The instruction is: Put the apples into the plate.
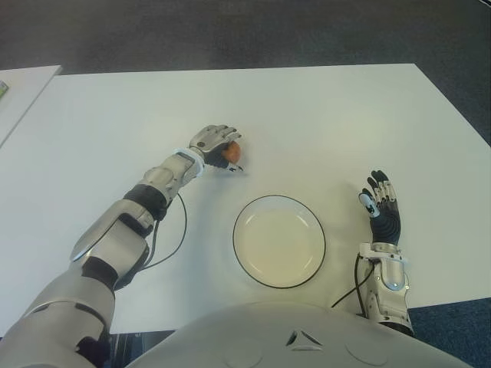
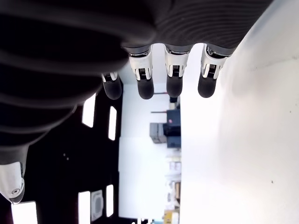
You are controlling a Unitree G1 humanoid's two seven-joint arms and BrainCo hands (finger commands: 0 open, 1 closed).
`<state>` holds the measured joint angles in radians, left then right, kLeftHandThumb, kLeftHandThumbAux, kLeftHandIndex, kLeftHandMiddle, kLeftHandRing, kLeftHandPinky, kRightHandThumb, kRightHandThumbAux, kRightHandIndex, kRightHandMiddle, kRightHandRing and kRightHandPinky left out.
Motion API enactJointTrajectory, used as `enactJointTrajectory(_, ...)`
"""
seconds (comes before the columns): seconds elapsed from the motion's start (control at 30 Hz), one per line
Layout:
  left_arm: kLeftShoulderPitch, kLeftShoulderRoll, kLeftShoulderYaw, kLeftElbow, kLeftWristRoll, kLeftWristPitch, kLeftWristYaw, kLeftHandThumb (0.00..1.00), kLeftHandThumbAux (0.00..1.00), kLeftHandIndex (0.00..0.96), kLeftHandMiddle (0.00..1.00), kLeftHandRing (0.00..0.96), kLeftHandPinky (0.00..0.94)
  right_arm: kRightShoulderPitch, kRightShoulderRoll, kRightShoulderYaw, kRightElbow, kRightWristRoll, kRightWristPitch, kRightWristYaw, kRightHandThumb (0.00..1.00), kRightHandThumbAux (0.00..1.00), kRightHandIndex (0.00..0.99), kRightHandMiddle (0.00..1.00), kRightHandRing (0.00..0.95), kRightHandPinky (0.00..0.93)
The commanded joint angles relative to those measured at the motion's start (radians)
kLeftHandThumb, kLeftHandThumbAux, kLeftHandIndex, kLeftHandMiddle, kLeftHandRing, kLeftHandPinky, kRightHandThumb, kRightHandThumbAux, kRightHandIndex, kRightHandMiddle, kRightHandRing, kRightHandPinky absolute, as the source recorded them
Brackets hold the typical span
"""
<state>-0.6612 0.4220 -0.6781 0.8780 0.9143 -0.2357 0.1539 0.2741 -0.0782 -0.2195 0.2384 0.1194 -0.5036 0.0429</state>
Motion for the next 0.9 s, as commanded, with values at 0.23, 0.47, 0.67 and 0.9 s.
enactJointTrajectory(0.23, 0.046, -0.03, -0.033, 0.086, 0.007, 0.021, -0.032, 0.377, 0.346, 0.097, 0.103, 0.092, 0.156, 0.046, 0.002, -0.005, 0.028, 0.01, 0.065, 0.011, 0.189, 0.514, 0.0, 0.0, 0.0, 0.0)
enactJointTrajectory(0.47, 0.033, -0.044, -0.036, 0.116, -0.004, 0.038, -0.063, 0.577, 0.532, 0.367, 0.511, 0.503, 0.537, 0.045, -0.001, -0.009, 0.032, 0.004, 0.056, 0.009, 0.181, 0.506, 0.0, 0.0, 0.0, 0.0)
enactJointTrajectory(0.67, 0.022, -0.056, -0.044, 0.154, -0.002, 0.047, -0.053, 0.711, 0.674, 0.432, 0.673, 0.677, 0.686, 0.042, -0.006, -0.013, 0.037, 0.001, 0.052, 0.008, 0.177, 0.483, 0.0, 0.0, 0.0, 0.0)
enactJointTrajectory(0.9, 0.038, -0.054, -0.033, 0.123, -0.012, 0.072, -0.054, 0.735, 0.692, 0.442, 0.748, 0.747, 0.746, 0.034, -0.006, -0.017, 0.045, 0.0, 0.048, 0.0, 0.178, 0.471, 0.0, 0.0, 0.0, 0.0)
